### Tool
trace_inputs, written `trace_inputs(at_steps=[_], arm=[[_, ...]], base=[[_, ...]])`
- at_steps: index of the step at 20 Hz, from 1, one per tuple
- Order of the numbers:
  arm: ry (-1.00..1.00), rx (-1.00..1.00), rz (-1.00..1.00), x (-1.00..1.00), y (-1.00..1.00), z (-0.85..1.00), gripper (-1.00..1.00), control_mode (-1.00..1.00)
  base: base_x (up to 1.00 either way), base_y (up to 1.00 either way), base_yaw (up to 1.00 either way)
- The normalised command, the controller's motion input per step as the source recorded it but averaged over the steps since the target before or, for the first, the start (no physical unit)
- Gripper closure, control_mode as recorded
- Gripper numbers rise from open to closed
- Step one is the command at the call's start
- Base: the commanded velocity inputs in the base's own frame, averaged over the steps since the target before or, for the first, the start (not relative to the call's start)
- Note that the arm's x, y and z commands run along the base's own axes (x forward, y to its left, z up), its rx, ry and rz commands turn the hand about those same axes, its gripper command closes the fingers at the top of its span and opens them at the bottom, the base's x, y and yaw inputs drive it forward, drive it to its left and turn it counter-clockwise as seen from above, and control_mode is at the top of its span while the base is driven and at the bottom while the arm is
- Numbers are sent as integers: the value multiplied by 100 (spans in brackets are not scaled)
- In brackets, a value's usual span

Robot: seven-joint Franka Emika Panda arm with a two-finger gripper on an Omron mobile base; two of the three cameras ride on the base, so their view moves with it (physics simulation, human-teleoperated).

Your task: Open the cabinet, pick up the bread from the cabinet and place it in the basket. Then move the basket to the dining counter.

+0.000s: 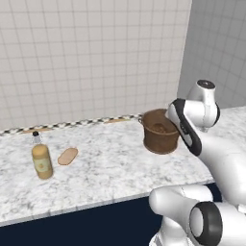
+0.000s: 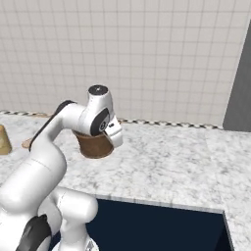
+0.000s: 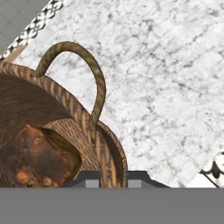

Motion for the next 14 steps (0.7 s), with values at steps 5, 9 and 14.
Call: trace_inputs(at_steps=[5, 9, 14], arm=[[6, 0, 0, 100, 0, -47, 100, -100], [0, 0, 1, 100, 0, -50, 100, -100], [1, 3, 3, 80, 0, -50, 100, -100]], base=[[0, 0, 0], [0, 0, 0], [0, 0, 0]])
